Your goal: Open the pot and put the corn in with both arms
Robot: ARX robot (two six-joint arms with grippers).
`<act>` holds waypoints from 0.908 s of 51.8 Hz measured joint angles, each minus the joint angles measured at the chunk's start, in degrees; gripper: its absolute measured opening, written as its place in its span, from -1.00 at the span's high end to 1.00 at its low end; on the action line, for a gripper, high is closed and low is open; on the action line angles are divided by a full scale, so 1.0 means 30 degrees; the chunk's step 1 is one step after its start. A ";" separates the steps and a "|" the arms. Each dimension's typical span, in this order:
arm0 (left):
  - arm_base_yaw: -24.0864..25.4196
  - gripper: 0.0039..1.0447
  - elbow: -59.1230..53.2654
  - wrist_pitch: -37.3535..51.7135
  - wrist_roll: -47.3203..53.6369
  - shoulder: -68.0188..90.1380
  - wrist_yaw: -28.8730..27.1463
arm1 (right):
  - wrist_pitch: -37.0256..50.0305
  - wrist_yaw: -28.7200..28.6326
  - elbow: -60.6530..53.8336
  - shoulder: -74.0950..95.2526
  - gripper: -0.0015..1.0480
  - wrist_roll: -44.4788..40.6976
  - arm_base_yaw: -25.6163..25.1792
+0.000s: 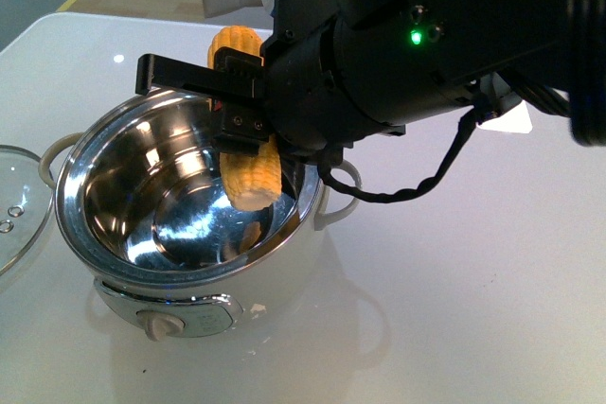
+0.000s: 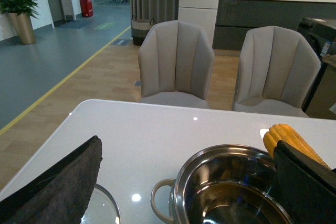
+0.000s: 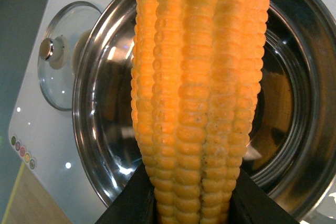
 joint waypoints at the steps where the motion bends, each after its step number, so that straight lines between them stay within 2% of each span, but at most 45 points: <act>1: 0.0000 -0.87 0.0000 0.0000 0.0000 0.0000 -0.0007 | -0.0044 -0.0109 0.0131 0.0095 0.61 0.0058 0.0000; 9: 0.0000 -0.87 0.0000 0.0000 0.0000 0.0000 0.0000 | -0.0313 -0.0612 0.0699 0.0430 0.61 0.0386 0.0000; 11: 0.0000 -0.87 0.0000 0.0000 0.0000 0.0000 0.0000 | -0.0393 -0.0663 0.0758 0.0459 0.55 0.0437 0.0000; 16: 0.0000 -0.87 0.0000 0.0000 0.0000 0.0000 0.0000 | -0.0459 -0.0794 0.0765 0.0474 0.22 0.0583 0.0000; 33: 0.0000 -0.87 0.0000 0.0000 0.0000 0.0000 -0.0007 | -0.0386 -0.0852 0.0321 0.0466 -0.65 0.0940 -0.0197; 36: 0.0000 -0.87 0.0000 0.0000 0.0000 0.0000 0.0000 | -0.0342 -0.0852 0.0051 0.0452 -0.86 0.0998 -0.0357; 47: 0.0000 -0.87 0.0000 0.0000 0.0000 0.0000 0.0000 | 0.0240 -0.1311 -0.0969 -0.0539 -0.83 0.1457 -0.1370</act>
